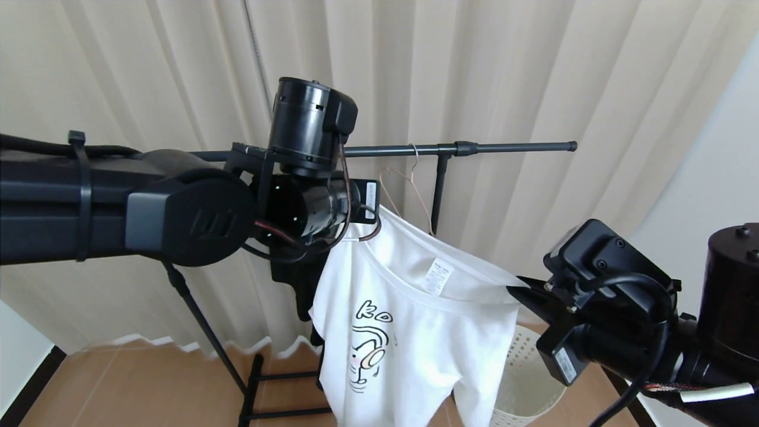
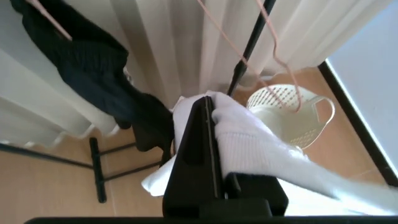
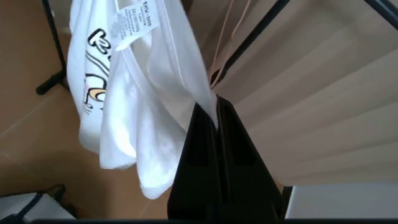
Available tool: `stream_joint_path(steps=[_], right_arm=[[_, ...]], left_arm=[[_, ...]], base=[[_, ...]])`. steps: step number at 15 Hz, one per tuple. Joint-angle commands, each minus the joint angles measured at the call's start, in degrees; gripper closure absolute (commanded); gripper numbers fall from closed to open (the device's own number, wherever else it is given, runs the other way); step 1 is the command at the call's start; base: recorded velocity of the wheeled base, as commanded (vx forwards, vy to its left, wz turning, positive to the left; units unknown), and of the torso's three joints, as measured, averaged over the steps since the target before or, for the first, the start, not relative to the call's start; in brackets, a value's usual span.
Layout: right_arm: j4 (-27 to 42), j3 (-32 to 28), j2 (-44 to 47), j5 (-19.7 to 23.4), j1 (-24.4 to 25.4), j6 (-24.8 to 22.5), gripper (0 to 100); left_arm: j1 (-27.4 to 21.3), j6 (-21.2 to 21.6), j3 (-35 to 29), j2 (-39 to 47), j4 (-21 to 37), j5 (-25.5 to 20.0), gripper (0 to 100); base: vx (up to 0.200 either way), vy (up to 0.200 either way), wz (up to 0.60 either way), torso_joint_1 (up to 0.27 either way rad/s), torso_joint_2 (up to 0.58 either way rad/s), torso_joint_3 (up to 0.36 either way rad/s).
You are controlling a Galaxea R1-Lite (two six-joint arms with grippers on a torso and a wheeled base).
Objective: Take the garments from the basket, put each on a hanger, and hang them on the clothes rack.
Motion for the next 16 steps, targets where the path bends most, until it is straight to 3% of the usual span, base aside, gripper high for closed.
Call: stream_joint_path(steps=[1, 3, 8, 13, 16], right_arm=[[-0.03, -0.01, -0.08, 0.06, 3.60, 0.14, 100], [-0.12, -1.06, 0.71, 0.23, 6.15, 2.69, 100], [-0.21, -5.81, 7.48, 0.06, 12.83, 14.91, 100], [-0.21, -11.96, 11.70, 0.06, 14.32, 24.66, 100], [-0.12, -12.49, 11.70, 0.06, 14.32, 25.54, 100]], left_arm=[[-0.08, 0.01, -6.66, 4.24, 0.00, -0.27, 100], [-0.08, 0.01, -9.13, 5.38, 0.00, -3.26, 100], [-0.08, -0.25, -12.38, 5.38, -0.26, -11.35, 100], [-0.08, -0.60, -13.08, 5.38, -0.26, -15.13, 100], [-0.08, -1.13, -13.08, 5.29, -0.17, -15.13, 100]], base=[[0.000, 0.000, 0.00, 0.000, 0.00, 0.000], [0.000, 0.000, 0.00, 0.000, 0.00, 0.000], [0.000, 0.000, 0.00, 0.000, 0.00, 0.000], [0.000, 0.000, 0.00, 0.000, 0.00, 0.000], [0.000, 0.000, 0.00, 0.000, 0.00, 0.000]])
